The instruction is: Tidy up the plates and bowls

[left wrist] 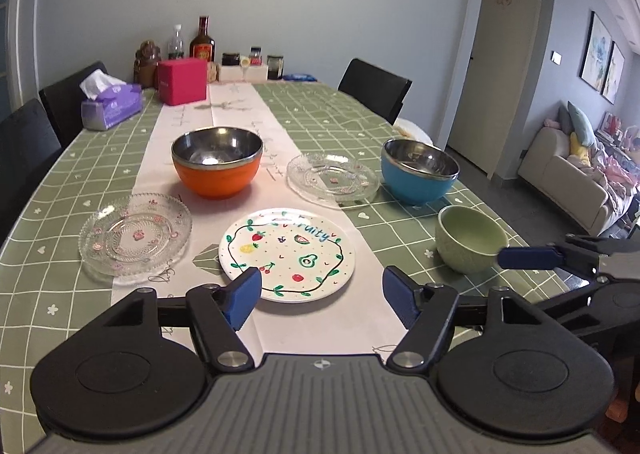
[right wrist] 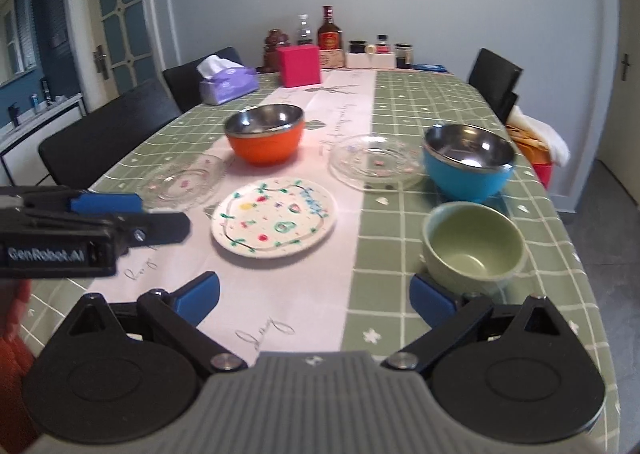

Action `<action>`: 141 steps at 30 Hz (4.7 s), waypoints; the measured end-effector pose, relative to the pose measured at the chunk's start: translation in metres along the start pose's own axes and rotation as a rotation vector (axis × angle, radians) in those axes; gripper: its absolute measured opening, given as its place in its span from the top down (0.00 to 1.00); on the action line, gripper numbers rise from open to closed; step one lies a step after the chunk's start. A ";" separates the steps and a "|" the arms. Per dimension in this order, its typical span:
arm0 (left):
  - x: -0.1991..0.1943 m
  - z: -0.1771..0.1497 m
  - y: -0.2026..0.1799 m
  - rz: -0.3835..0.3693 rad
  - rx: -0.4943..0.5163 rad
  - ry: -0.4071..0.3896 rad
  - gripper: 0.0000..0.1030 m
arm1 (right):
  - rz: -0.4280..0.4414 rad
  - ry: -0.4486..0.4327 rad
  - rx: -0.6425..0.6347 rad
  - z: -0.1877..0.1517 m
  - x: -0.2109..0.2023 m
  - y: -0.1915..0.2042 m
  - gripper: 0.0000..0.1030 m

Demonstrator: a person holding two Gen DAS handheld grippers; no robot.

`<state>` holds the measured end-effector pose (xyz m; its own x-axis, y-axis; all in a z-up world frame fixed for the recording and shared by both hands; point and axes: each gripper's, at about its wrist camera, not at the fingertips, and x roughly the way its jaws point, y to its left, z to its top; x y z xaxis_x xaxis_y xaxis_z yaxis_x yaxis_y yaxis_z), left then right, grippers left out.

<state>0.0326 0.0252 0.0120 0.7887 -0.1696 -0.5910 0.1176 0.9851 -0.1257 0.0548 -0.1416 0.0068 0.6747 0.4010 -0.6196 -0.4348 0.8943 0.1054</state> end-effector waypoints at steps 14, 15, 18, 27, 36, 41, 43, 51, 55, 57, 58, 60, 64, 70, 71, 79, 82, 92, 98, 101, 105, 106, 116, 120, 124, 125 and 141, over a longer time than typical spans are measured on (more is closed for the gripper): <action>0.077 0.033 0.065 -0.044 -0.248 0.111 0.62 | 0.038 0.140 0.145 0.068 0.103 -0.022 0.50; 0.083 0.031 0.071 -0.052 -0.279 0.125 0.63 | 0.041 0.150 0.177 0.070 0.110 -0.027 0.53; 0.096 0.028 0.087 -0.057 -0.351 0.149 0.64 | 0.035 0.187 0.259 0.074 0.130 -0.040 0.59; 0.117 0.019 0.108 0.013 -0.432 0.193 0.71 | 0.045 0.282 0.354 0.072 0.168 -0.055 0.63; 0.126 0.014 0.114 0.042 -0.462 0.212 0.75 | 0.042 0.322 0.393 0.064 0.182 -0.066 0.63; 0.127 0.012 0.111 0.051 -0.432 0.213 0.82 | 0.056 0.320 0.394 0.063 0.181 -0.065 0.69; 0.127 0.012 0.110 0.046 -0.426 0.212 0.84 | 0.069 0.329 0.404 0.061 0.183 -0.065 0.79; 0.125 0.010 0.106 0.049 -0.402 0.195 0.87 | 0.063 0.322 0.397 0.060 0.183 -0.062 0.90; 0.119 0.011 0.105 0.069 -0.399 0.180 0.87 | 0.064 0.317 0.378 0.060 0.181 -0.058 0.90; 0.115 0.012 0.105 0.070 -0.405 0.167 0.87 | 0.069 0.307 0.375 0.061 0.177 -0.056 0.90; 0.112 0.013 0.105 0.071 -0.409 0.165 0.87 | 0.073 0.303 0.374 0.062 0.176 -0.056 0.90; 0.107 0.013 0.105 0.072 -0.414 0.166 0.87 | 0.079 0.304 0.377 0.062 0.172 -0.055 0.90; 0.095 0.012 0.101 0.067 -0.413 0.161 0.87 | 0.091 0.302 0.387 0.061 0.162 -0.053 0.90; 0.071 0.012 0.096 0.057 -0.421 0.142 0.87 | 0.119 0.276 0.399 0.059 0.134 -0.049 0.91; 0.067 0.011 0.095 0.056 -0.420 0.139 0.87 | 0.123 0.271 0.399 0.059 0.130 -0.048 0.91; 0.038 -0.001 0.089 0.035 -0.397 0.130 0.87 | 0.146 0.244 0.389 0.049 0.103 -0.040 0.91; 0.029 -0.009 0.088 0.025 -0.387 0.136 0.87 | 0.157 0.247 0.395 0.040 0.096 -0.038 0.91; 0.018 -0.033 0.081 0.074 -0.326 0.201 0.87 | 0.184 0.290 0.389 0.001 0.082 -0.024 0.91; 0.025 -0.040 0.080 0.093 -0.315 0.236 0.87 | 0.168 0.318 0.384 -0.008 0.088 -0.023 0.91; 0.028 -0.042 0.080 0.106 -0.316 0.247 0.87 | 0.165 0.312 0.374 -0.007 0.090 -0.021 0.91; 0.032 -0.046 0.079 0.127 -0.297 0.268 0.87 | 0.153 0.326 0.353 -0.009 0.094 -0.017 0.91; 0.032 -0.045 0.076 0.133 -0.283 0.266 0.87 | 0.149 0.331 0.349 -0.010 0.095 -0.016 0.91; 0.033 -0.048 0.076 0.101 -0.260 0.275 0.79 | 0.176 0.339 0.327 -0.008 0.097 -0.015 0.80; 0.030 -0.053 0.085 0.036 -0.271 0.262 0.71 | 0.238 0.330 0.306 -0.011 0.096 -0.020 0.70; 0.024 -0.058 0.091 -0.015 -0.270 0.256 0.67 | 0.278 0.315 0.296 -0.017 0.091 -0.025 0.69; 0.023 -0.059 0.092 -0.025 -0.270 0.259 0.67 | 0.285 0.314 0.295 -0.018 0.089 -0.027 0.68; 0.011 -0.003 0.115 -0.008 -0.327 0.117 0.50 | 0.278 0.250 0.314 0.016 0.082 -0.041 0.57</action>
<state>0.0531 0.1366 -0.0110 0.7117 -0.1986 -0.6738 -0.0906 0.9252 -0.3685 0.1376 -0.1417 -0.0360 0.3778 0.6076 -0.6986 -0.3513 0.7922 0.4990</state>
